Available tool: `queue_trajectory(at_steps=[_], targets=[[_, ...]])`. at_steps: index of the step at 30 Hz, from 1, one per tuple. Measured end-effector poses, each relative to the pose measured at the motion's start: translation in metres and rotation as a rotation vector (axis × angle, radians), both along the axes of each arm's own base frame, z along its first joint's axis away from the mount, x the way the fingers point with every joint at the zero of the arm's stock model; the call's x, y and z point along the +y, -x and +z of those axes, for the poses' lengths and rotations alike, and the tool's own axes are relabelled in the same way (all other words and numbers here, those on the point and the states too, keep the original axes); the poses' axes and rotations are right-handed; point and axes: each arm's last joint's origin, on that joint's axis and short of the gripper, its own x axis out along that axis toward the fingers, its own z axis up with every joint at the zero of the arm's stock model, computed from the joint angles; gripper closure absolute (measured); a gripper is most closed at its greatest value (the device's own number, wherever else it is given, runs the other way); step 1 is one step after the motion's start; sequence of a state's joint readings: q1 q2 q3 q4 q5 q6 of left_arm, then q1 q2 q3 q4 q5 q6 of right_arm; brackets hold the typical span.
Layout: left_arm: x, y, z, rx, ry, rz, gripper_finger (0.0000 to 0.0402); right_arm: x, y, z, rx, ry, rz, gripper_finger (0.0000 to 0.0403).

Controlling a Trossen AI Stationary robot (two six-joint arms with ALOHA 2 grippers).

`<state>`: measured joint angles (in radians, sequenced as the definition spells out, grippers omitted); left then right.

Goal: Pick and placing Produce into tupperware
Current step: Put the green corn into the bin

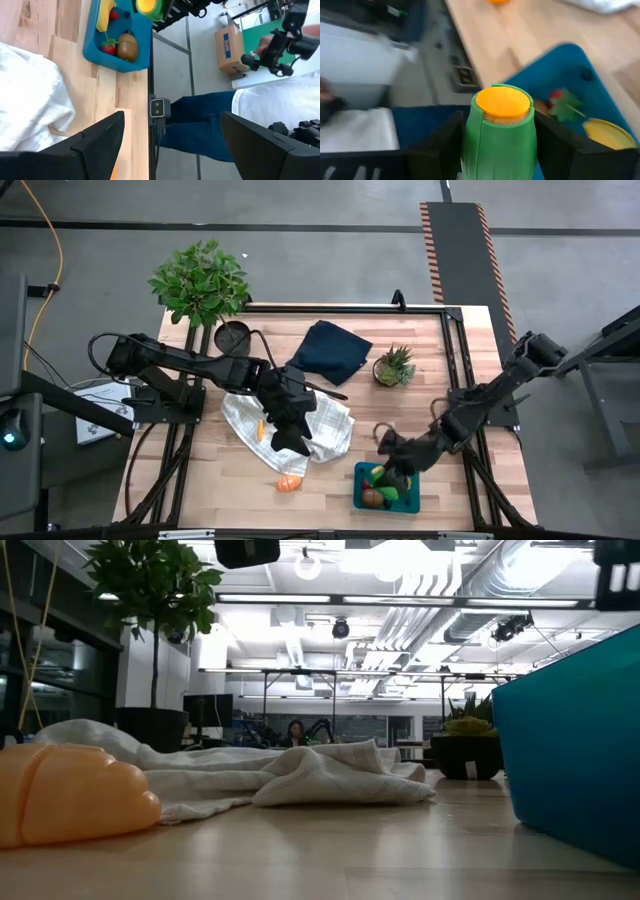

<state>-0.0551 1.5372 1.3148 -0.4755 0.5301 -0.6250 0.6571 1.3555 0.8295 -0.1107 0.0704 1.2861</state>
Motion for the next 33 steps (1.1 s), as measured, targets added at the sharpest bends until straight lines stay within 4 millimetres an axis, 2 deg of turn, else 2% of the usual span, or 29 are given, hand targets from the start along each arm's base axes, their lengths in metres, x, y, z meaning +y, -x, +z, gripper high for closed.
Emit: queue_trajectory(at_steps=[9,13,19,25,33], targets=[[0.000,0.000,0.000,0.008,0.009,0.009,0.0087,0.024,-0.024,-0.012,0.275,0.295,0.086,0.0217],[-0.002,0.000,0.000,0.020,0.021,0.014,0.0087,0.034,-0.033,-0.021,0.352,0.364,0.104,0.0217],[-0.015,0.002,-0.001,0.031,0.022,-0.023,0.0087,0.048,-0.029,-0.039,0.436,0.382,0.048,0.0217],[-0.029,0.006,-0.003,0.055,-0.008,-0.038,0.0087,0.050,-0.024,-0.040,0.461,0.388,-0.026,0.0217],[-0.039,0.011,-0.007,0.107,-0.054,-0.008,0.0087,0.053,-0.024,-0.039,0.457,0.357,0.011,0.0217]])
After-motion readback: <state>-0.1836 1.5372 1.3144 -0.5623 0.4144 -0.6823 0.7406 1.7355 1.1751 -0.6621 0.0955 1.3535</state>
